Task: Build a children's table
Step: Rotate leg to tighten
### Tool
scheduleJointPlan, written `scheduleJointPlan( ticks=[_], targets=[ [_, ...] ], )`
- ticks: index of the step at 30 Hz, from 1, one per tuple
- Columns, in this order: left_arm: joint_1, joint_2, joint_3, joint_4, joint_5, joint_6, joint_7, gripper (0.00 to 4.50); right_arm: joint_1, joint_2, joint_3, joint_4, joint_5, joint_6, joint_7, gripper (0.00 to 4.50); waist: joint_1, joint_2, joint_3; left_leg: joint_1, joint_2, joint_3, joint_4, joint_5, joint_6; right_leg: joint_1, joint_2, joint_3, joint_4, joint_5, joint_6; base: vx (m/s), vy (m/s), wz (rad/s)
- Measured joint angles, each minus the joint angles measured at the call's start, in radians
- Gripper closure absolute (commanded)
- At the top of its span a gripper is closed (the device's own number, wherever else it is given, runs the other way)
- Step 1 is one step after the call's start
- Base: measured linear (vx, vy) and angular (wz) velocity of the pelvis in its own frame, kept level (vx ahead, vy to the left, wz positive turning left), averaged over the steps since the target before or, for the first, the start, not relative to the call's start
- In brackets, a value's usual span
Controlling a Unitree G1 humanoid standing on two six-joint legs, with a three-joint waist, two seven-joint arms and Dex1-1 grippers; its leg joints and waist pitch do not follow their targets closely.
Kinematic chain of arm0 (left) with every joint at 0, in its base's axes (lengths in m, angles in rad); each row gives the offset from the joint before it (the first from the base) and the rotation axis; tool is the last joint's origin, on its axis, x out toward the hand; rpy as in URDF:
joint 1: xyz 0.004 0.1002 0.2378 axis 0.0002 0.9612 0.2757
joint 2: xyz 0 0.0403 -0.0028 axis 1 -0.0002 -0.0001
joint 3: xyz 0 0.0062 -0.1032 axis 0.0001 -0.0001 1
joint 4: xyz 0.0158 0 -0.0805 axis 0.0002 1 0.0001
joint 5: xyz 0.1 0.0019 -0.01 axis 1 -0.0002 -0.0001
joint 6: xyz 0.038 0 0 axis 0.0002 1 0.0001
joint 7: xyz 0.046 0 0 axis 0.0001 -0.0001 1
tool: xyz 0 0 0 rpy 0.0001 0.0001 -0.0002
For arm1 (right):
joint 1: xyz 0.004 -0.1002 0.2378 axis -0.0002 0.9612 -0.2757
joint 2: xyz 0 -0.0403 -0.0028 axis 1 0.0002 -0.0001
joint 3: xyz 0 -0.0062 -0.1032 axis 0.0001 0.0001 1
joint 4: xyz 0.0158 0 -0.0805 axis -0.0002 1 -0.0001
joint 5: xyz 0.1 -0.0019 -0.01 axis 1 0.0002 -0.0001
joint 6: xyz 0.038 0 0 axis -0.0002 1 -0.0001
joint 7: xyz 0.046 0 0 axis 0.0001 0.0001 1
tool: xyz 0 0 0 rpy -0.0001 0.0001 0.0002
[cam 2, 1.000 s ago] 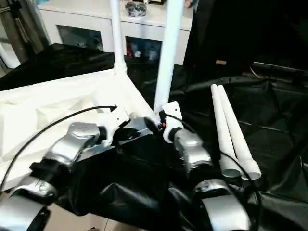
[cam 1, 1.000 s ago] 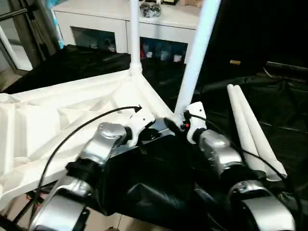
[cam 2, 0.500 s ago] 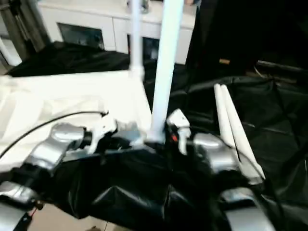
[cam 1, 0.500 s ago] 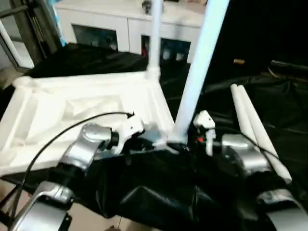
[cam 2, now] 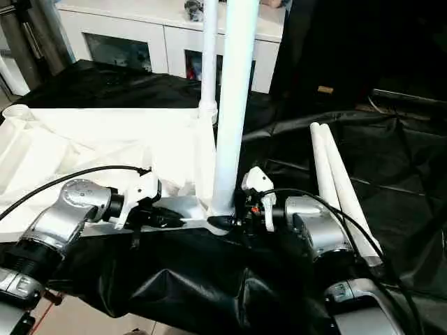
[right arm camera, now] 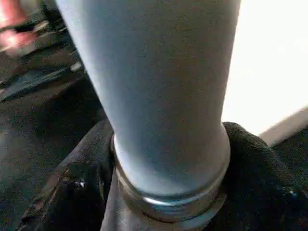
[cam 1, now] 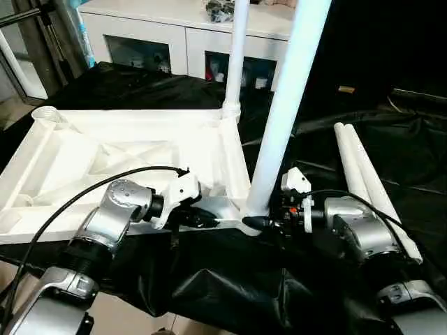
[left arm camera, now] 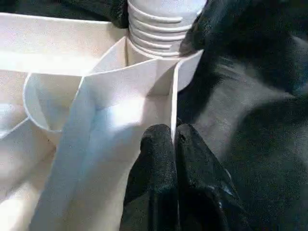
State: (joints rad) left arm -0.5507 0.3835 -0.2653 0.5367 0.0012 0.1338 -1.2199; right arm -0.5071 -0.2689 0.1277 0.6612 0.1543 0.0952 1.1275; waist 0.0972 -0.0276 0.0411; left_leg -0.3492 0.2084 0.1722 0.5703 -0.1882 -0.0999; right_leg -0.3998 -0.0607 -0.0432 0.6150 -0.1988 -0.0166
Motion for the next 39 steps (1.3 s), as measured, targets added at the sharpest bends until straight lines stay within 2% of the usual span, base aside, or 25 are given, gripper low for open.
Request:
scheduleJointPlan(
  ticks=[4, 10, 13, 14, 15, 16, 19, 21, 24, 29, 35, 39],
  targets=[
    [-0.033, -0.072, 0.025, 0.041, 0.034, 0.048, 0.150, 4.50, -0.044, 0.084, -0.064, 0.110, -0.009, -0.044, -0.258, 1.62, -0.014, 0.001, 0.000, 0.001, -0.001, -0.001, 0.000, 0.000, -0.001, 0.000, 0.000, 0.001, 0.000, 0.002, 0.000, 0.000, 0.000, 0.00],
    [-0.066, -0.164, 0.037, 0.082, 0.072, 0.091, 0.333, 4.50, -0.093, 0.186, -0.135, 0.199, -0.010, -0.073, -0.556, 1.62, -0.013, 0.003, -0.002, 0.002, -0.001, -0.002, -0.001, 0.000, -0.001, 0.000, 0.000, 0.001, 0.000, 0.003, 0.002, 0.000, 0.000, 0.00],
    [-0.070, -0.199, 0.044, 0.085, 0.073, 0.108, 0.379, 4.50, -0.105, 0.205, -0.160, 0.226, -0.011, -0.098, -0.620, 1.62, -0.010, 0.003, -0.002, 0.001, -0.001, -0.001, -0.001, 0.000, -0.001, 0.000, 0.000, 0.001, -0.001, 0.004, 0.002, 0.000, 0.000, 0.00],
    [-0.070, -0.199, 0.045, 0.083, 0.073, 0.111, 0.378, 4.50, -0.105, 0.208, -0.161, 0.234, -0.013, -0.113, -0.621, 1.27, -0.010, 0.003, -0.002, 0.001, -0.001, -0.002, -0.001, 0.000, -0.001, 0.000, 0.000, 0.001, -0.001, 0.005, 0.000, 0.000, 0.000, 0.00],
    [-0.069, -0.199, 0.048, 0.081, 0.072, 0.115, 0.375, 4.50, -0.105, 0.210, -0.162, 0.241, -0.013, -0.128, -0.620, 1.27, -0.010, 0.003, -0.002, 0.001, -0.001, -0.001, -0.001, 0.000, -0.001, 0.000, 0.000, 0.001, -0.001, 0.005, 0.000, 0.000, 0.000, 0.00],
    [-0.067, -0.199, 0.051, 0.077, 0.072, 0.119, 0.372, 4.50, -0.105, 0.211, -0.163, 0.243, -0.011, -0.132, -0.616, 0.92, -0.010, 0.003, -0.002, 0.001, -0.001, -0.001, -0.001, 0.000, -0.001, 0.000, 0.000, 0.001, -0.001, 0.005, 0.000, 0.000, 0.000, 0.00],
    [-0.061, -0.196, 0.052, 0.066, 0.072, 0.120, 0.365, 4.50, -0.105, 0.211, -0.167, 0.245, -0.007, -0.136, -0.586, 0.80, -0.011, 0.003, -0.002, 0.000, -0.001, -0.001, -0.001, 0.000, -0.001, 0.000, 0.000, 0.001, -0.001, 0.005, 0.000, 0.000, 0.000, 0.00],
    [-0.054, -0.189, 0.052, 0.054, 0.072, 0.120, 0.357, 4.50, -0.105, 0.206, -0.165, 0.245, -0.008, -0.144, -0.562, 0.52, -0.012, 0.003, -0.002, 0.000, -0.001, -0.001, -0.001, 0.000, -0.001, 0.000, 0.000, 0.001, -0.001, 0.005, 0.000, 0.000, 0.000, 0.00],
    [-0.035, -0.159, 0.050, 0.022, 0.062, 0.116, 0.294, 4.50, -0.105, 0.170, -0.136, 0.242, -0.011, -0.147, -0.440, 0.32, -0.011, 0.004, -0.002, -0.001, 0.000, -0.001, -0.003, 0.000, -0.001, -0.002, 0.000, 0.000, -0.002, 0.004, 0.001, 0.000, 0.000, 0.00],
    [-0.012, -0.105, 0.021, -0.018, 0.040, 0.077, 0.157, 4.50, -0.073, 0.103, -0.082, 0.175, -0.007, -0.136, -0.228, 0.32, -0.002, 0.005, -0.001, -0.001, 0.000, 0.000, -0.002, 0.002, 0.003, -0.003, 0.000, -0.001, -0.004, 0.001, 0.001, 0.000, 0.000, 0.00],
    [-0.004, -0.039, 0.010, -0.024, 0.010, 0.039, 0.027, 4.50, -0.047, 0.026, -0.016, 0.101, -0.006, -0.094, -0.009, 0.32, -0.001, 0.004, 0.000, -0.002, 0.001, 0.001, -0.002, 0.003, 0.005, -0.003, 0.000, -0.002, -0.004, 0.001, 0.000, 0.000, 0.000, 0.00],
    [0.005, 0.002, 0.004, -0.036, -0.008, 0.039, -0.046, 4.50, -0.044, 0.009, 0.002, 0.083, 0.001, -0.073, 0.072, 0.76, -0.002, 0.002, 0.001, -0.001, 0.001, 0.000, -0.001, 0.001, 0.002, -0.003, 0.000, -0.002, -0.003, 0.001, 0.000, 0.000, 0.000, 0.00]
  ],
)
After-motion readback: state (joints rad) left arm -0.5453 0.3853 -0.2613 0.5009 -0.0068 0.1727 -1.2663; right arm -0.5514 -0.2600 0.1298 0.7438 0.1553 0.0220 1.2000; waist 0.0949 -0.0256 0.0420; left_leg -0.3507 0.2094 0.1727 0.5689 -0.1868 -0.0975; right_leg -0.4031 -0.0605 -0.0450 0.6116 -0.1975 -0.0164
